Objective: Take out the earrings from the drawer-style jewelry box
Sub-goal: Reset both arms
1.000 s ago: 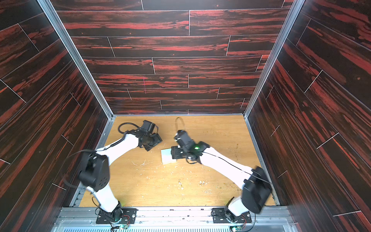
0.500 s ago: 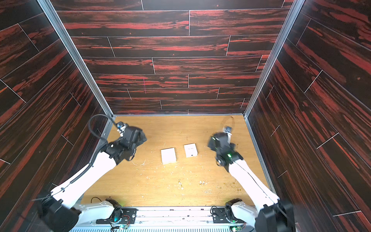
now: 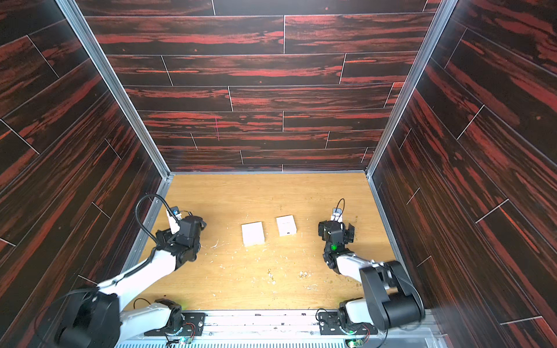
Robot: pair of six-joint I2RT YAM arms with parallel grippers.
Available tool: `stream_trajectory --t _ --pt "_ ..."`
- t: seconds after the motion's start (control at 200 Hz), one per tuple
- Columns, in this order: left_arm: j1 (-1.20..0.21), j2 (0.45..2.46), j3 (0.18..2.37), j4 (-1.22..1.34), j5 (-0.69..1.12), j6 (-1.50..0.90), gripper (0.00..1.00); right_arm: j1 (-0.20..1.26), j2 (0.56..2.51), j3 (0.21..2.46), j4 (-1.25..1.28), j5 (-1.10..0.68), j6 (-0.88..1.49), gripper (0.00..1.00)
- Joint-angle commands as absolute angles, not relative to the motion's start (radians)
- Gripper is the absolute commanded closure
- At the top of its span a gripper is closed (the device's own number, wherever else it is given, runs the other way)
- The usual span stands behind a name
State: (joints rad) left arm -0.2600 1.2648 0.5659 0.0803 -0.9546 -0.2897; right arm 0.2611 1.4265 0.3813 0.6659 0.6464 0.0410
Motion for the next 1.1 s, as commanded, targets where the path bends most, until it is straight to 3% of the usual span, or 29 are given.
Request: stream_trajectory --t 0.0,0.08,0.145,0.321,0.421,0.491,0.716,0.877,0.977,1.097 --pt "-0.19 1.379 0.57 0.34 -0.858 -0.167 0.0 0.23 1.476 0.388 0.928 0.567 -0.037 0.01" --pt "-0.119 1.445 0.55 0.461 -0.767 -0.195 0.0 0.191 1.506 0.421 0.905 0.536 -0.067 0.01" --pt "-0.078 1.484 0.561 0.509 -0.709 -0.187 0.0 0.15 1.536 0.392 1.038 0.492 -0.097 0.01" --pt "-0.035 1.514 0.492 0.682 -0.602 -0.172 0.0 0.029 1.521 0.327 1.103 0.384 0.04 0.01" --pt "-0.035 1.486 0.424 0.783 -0.561 -0.154 0.0 0.021 1.529 0.232 1.28 0.348 0.043 0.01" --pt "-0.037 1.485 0.425 0.783 -0.556 -0.156 0.0 0.019 1.638 0.151 1.585 0.341 0.018 0.01" --pt "-0.025 1.521 0.48 0.712 -0.533 -0.164 0.0 0.0 1.584 0.287 1.222 0.321 0.064 0.01" --pt "-0.023 1.5 0.437 0.758 -0.484 -0.144 0.0 -0.026 1.575 0.286 1.21 0.297 0.087 0.01" --pt "-0.039 1.614 0.307 1.197 -0.435 -0.047 0.0 -0.027 1.574 0.284 1.212 0.297 0.087 0.01" --pt "-0.014 1.543 0.416 0.829 -0.427 -0.138 0.0 -0.026 1.572 0.284 1.212 0.297 0.087 0.01"
